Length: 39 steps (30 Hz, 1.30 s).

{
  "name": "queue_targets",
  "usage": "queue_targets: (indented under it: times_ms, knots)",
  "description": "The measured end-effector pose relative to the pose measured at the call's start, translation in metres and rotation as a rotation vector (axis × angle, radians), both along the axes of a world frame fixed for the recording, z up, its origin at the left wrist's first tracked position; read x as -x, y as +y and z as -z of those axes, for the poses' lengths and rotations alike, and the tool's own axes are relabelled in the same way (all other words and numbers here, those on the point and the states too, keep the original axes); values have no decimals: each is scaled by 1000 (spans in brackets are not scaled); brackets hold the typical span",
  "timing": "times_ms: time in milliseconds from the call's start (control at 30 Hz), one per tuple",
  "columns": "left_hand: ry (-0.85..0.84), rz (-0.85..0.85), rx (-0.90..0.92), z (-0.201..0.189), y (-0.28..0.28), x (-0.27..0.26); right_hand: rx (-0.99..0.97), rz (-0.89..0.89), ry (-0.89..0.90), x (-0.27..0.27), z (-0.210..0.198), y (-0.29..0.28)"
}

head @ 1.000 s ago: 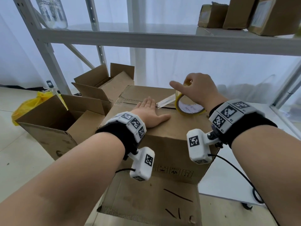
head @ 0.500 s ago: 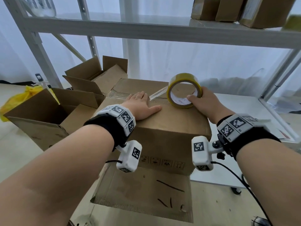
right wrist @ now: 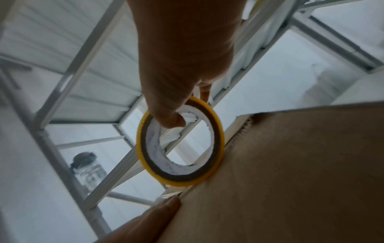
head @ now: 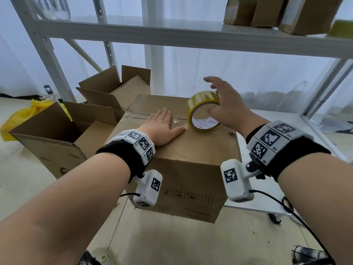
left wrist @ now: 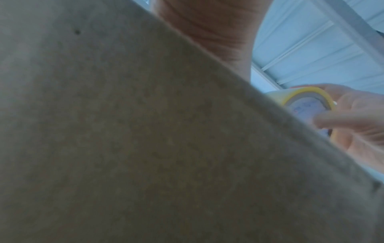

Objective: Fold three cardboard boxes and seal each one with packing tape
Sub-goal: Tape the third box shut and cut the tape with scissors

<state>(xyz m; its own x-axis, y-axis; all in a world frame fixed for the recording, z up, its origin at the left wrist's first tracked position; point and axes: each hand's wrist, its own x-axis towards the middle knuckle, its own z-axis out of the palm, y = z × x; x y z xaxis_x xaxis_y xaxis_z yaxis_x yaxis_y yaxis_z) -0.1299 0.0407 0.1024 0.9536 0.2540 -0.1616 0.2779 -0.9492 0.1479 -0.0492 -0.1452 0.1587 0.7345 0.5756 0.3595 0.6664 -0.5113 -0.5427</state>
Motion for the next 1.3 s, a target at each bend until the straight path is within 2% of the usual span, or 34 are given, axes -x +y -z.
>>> queue_targets:
  times_ms: [100,300,400,433,500,633,667,800,933,1133,1300]
  knots:
    - [-7,1,0,2,0,1,115,-51,54,8,-10,16]
    - [3,-3,23,2,1,7,64,172,71,-4,-15,28]
    - [7,1,32,1,2,10,-65,85,-4,-2,-30,35]
    - [7,1,37,0,2,10,-54,49,-63,1,-35,38]
    - [8,-1,46,-1,3,10,64,35,-163,3,-41,40]
    - [5,6,41,0,3,9,459,204,-260,-16,-32,3]
    - [11,9,39,-1,1,8,499,225,-263,-18,-28,-6]
    - [58,-12,34,-8,-7,2,473,246,-286,-19,-21,-8]
    - [108,-44,17,-12,-19,-3,531,283,-318,-21,-20,-1]
    - [117,83,56,-11,-58,-21,564,275,-301,-26,-19,1]
    - [96,146,72,-13,-45,-23,563,278,-324,-26,-17,1]
